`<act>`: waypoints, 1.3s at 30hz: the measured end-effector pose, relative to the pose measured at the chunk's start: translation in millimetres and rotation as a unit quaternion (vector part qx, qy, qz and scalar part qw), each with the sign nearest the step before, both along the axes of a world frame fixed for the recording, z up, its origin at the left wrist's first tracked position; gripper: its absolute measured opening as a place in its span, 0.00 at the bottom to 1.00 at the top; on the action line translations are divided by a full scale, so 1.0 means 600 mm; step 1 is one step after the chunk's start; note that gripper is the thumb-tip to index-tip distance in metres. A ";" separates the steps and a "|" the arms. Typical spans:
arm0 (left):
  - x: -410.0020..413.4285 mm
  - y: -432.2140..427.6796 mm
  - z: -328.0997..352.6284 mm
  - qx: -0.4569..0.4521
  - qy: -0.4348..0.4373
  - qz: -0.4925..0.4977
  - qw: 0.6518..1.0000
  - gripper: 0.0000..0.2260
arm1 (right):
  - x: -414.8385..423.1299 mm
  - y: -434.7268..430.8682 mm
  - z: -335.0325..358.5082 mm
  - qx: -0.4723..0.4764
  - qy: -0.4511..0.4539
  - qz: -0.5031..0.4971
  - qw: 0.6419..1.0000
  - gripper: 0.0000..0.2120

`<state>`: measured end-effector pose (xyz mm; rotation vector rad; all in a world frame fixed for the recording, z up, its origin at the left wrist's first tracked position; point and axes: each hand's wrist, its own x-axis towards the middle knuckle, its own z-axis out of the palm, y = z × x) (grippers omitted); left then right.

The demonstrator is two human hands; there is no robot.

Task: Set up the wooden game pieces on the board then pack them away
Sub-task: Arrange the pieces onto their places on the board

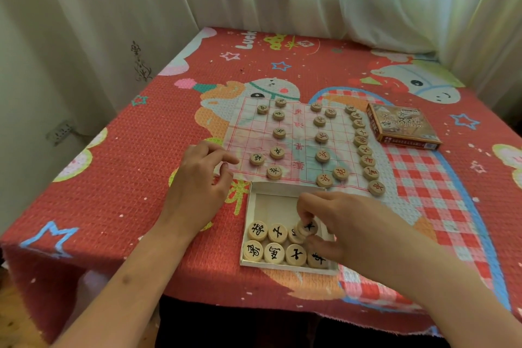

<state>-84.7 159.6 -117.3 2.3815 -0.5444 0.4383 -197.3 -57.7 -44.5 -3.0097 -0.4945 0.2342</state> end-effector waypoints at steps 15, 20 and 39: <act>-0.001 0.001 0.004 -0.015 0.007 0.007 1.000 0.07 | 0.020 -0.016 -0.035 0.150 -0.011 0.004 0.989 0.13; -0.001 0.002 0.003 -0.014 0.011 0.009 1.000 0.07 | 0.023 0.013 -0.035 0.140 -0.014 0.039 0.989 0.15; -0.001 0.005 0.004 -0.025 0.013 0.020 0.999 0.07 | 0.040 0.065 -0.048 0.185 0.000 0.040 0.982 0.21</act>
